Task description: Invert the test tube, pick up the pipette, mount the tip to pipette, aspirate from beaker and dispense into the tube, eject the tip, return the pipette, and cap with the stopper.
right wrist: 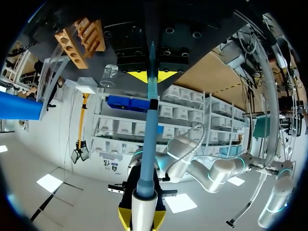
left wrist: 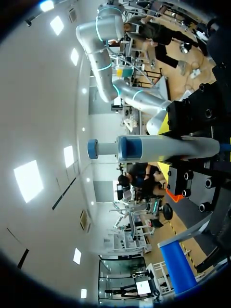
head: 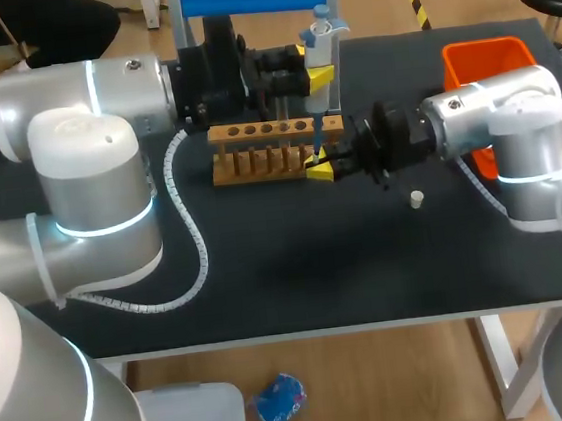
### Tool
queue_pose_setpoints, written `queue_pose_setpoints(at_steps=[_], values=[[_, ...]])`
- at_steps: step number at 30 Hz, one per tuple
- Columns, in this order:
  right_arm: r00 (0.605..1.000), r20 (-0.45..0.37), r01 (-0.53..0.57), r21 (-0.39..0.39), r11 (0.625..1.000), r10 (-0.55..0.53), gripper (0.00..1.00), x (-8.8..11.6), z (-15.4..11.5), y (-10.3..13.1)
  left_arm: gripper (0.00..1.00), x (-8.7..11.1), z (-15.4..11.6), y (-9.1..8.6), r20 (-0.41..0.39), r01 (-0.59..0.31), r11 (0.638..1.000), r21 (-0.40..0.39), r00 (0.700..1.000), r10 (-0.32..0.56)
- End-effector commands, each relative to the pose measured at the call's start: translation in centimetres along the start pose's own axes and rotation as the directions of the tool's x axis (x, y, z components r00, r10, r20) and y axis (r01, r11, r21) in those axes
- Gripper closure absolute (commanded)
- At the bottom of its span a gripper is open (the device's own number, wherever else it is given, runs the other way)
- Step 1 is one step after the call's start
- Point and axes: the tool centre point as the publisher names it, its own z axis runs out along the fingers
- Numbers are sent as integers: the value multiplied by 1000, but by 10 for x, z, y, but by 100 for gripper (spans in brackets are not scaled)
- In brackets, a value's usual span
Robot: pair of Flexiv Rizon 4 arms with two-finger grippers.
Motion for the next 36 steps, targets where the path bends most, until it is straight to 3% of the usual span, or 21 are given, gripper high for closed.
queue_pose_setpoints(at_steps=[1, 25, 36], values=[[1000, 0, -1, -1, 1000, 1, 100, -1, -1, 0, 100, 0, 1, 1, 2, -2, 1000, 6, 1000, 2], [1000, -6, 25, 33, 999, -25, 100, 4, -2, 6, 100, 0, 1, 1, 2, -2, 1000, 6, 1000, 2], [999, 29, -18, -2, 1000, 18, 100, 3, -2, 5, 100, 0, 1, 1, 2, -2, 1000, 6, 1000, 2]])
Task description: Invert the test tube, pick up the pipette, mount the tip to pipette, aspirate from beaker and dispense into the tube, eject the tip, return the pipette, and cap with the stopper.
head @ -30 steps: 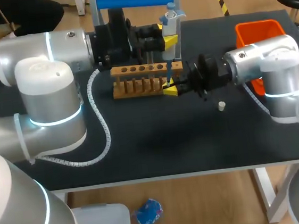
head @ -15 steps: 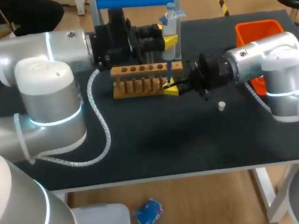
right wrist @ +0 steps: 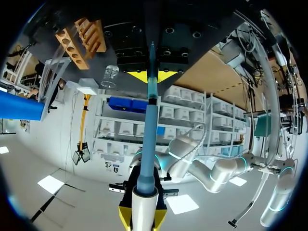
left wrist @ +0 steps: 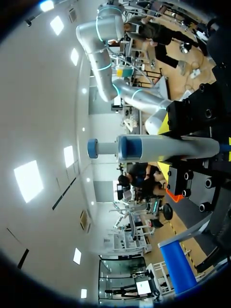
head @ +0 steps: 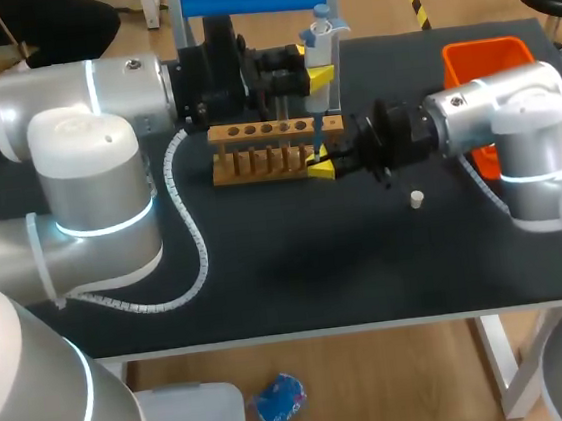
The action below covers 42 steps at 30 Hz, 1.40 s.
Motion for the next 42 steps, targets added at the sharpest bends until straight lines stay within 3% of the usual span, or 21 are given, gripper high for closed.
queue_pose_setpoints(at_steps=[1, 13, 42], values=[[1000, 14, -4, -12, 1000, 4, 100, 3, 0, -1, 100, 0, 1, 2, 2, -2, 1000, 6, 1000, 2], [1000, 26, -3, -46, 999, 4, 100, 0, -1, 5, 100, 0, 1, 2, 2, -2, 1000, 6, 1000, 2], [1000, 14, 16, -39, 999, -15, 100, -4, -3, 16, 100, 0, 1, 2, 2, -2, 1000, 6, 1000, 2]])
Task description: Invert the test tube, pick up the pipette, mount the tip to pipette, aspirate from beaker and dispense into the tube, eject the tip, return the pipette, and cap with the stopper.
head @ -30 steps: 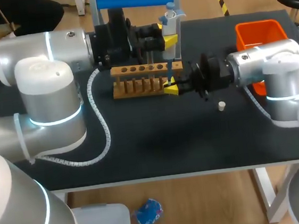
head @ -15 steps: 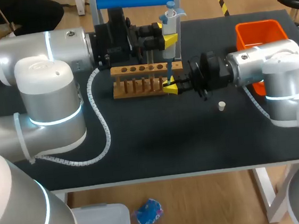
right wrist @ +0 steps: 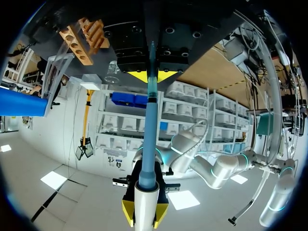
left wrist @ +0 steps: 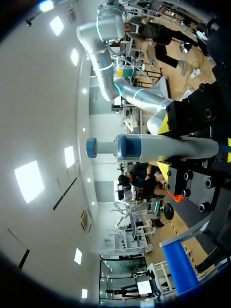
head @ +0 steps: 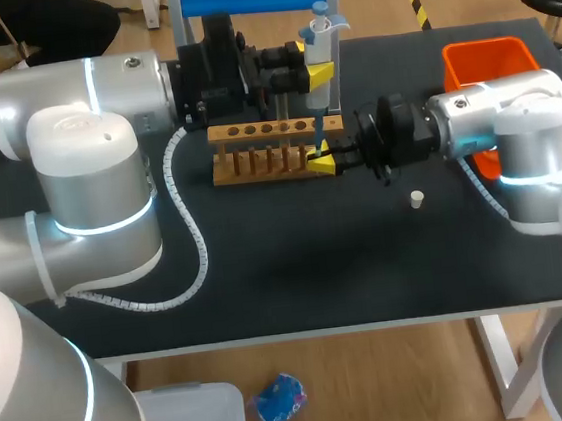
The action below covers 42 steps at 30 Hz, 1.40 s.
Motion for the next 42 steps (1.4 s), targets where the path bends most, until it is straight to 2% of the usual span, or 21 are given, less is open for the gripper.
queue_pose_setpoints(at_steps=[1, 31, 32, 33, 34, 38, 42], values=[[1000, -8, -1, 1, 1000, 1, 100, 0, -1, 8, 100, 1, 1, 5, 2, 0, 1000, 3, 1000, 0], [999, -27, 28, 26, 999, -27, 100, -5, 0, 17, 100, 1, 1, 5, 2, 0, 1000, 3, 1000, 0], [999, -31, 24, 25, 999, -24, 94, -5, 0, 17, 100, 1, 1, 5, 2, 0, 1000, 3, 1000, 0], [999, -35, 18, 28, 999, -17, 52, -5, 0, 17, 100, 1, 1, 5, 2, 0, 1000, 3, 1000, 0], [999, -36, 15, 29, 999, -14, 0, -4, -1, 16, 100, 1, 1, 5, 2, 0, 1000, 3, 1000, 0], [999, -45, -8, 35, 999, 10, 0, 4, -5, 14, 100, 1, 1, 5, 2, 0, 1000, 3, 1000, 0], [998, -55, -40, 76, 996, 44, 0, 17, -16, 13, 100, 1, 1, 5, 2, 0, 1000, 3, 1000, 0]])
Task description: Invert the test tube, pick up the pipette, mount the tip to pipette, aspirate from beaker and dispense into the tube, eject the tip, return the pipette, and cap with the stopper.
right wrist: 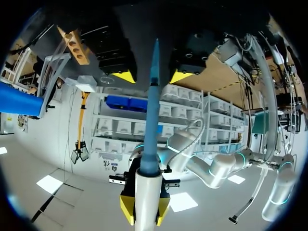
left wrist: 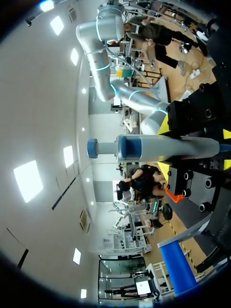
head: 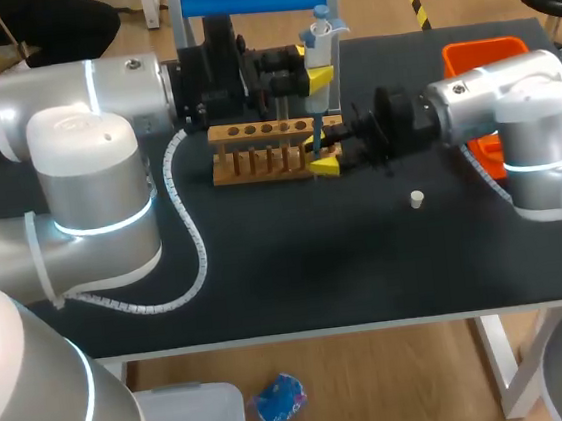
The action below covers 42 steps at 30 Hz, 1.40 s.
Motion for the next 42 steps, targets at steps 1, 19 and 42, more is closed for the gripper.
queue_pose_setpoints(at_steps=[1, 19, 42], values=[[999, -2, -33, 33, 999, 33, 0, 16, -17, 4, 100, 0, 1, 1, 3, -2, 1000, 8, 1000, 2], [985, 42, -170, 198, 965, 165, 0, 60, -53, 18, 100, -25, -54, 14, 89, -12, 1000, -7, 996, 13], [988, 53, -155, 247, 957, 146, 0, 59, -33, 18, 100, -44, -80, 12, 10, -41, 997, 58, 999, 40]])
